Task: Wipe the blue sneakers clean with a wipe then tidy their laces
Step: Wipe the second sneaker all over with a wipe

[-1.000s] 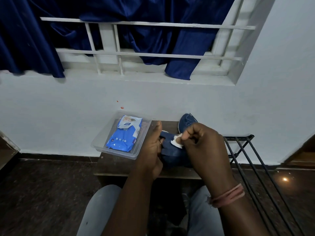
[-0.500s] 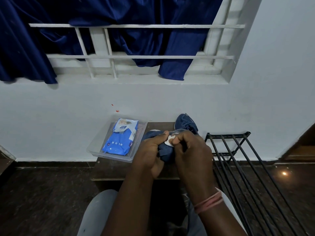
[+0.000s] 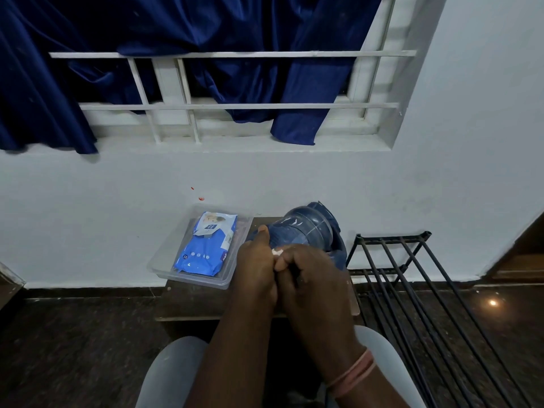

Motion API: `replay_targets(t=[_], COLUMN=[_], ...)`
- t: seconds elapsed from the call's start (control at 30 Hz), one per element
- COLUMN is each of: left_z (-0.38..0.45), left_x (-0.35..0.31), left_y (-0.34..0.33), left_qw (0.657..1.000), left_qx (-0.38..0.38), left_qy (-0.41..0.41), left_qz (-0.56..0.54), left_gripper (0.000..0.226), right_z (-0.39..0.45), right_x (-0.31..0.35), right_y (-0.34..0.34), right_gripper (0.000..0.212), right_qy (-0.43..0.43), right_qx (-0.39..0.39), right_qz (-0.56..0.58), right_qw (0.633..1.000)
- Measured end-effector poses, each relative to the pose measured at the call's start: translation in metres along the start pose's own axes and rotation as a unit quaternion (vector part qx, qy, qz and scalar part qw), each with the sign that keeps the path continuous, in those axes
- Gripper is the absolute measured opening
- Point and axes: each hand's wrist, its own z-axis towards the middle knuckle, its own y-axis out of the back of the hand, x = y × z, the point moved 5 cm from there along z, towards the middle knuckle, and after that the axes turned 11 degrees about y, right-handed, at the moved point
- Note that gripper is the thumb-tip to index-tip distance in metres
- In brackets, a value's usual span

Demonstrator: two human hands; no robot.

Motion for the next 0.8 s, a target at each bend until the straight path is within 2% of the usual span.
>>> replay_targets(t=[0.13, 0.2, 0.3, 0.43, 0.53, 0.63, 0.7, 0.8], left_z=[0.000, -0.002, -0.001, 0.005, 0.005, -0.002, -0.005, -0.004], left_x=[0.006, 0.003, -0.001, 0.001, -0.002, -0.005, -0.007, -0.012], left_y=[-0.002, -0.003, -0.003, -0.002, -0.001, -0.004, -0.003, -0.005], left_qw=[1.000, 1.000, 1.000, 0.998, 0.998, 0.998, 0.997, 0.997], left_qx=[-0.020, -0.024, -0.026, -0.045, -0.059, -0.033, -0.042, -0.064], left_qy=[-0.003, -0.017, -0.016, -0.029, -0.016, -0.033, -0.041, -0.030], left_qz=[-0.012, -0.003, 0.002, 0.022, 0.009, 0.037, 0.041, 0.022], left_gripper=[0.035, 0.033, 0.027, 0.027, 0.031, 0.040, 0.034, 0.029], right_z=[0.012, 0.011, 0.002, 0.015, 0.011, 0.015, 0.019, 0.011], right_x=[-0.029, -0.027, -0.008, -0.033, -0.014, -0.027, -0.032, -0.011], right_y=[0.019, 0.016, 0.008, 0.024, 0.011, 0.021, 0.023, 0.007], right_gripper=[0.028, 0.029, 0.029, 0.025, 0.029, 0.026, 0.028, 0.031], right_qy=[-0.038, -0.043, 0.019, -0.032, 0.009, -0.016, -0.022, 0.024], right_qx=[-0.072, -0.058, -0.009, -0.070, 0.004, -0.041, -0.051, 0.024], right_qz=[-0.041, -0.028, -0.031, -0.035, -0.032, -0.024, -0.024, -0.027], right_qw=[0.996, 0.997, 0.999, 0.996, 0.999, 0.999, 0.998, 0.999])
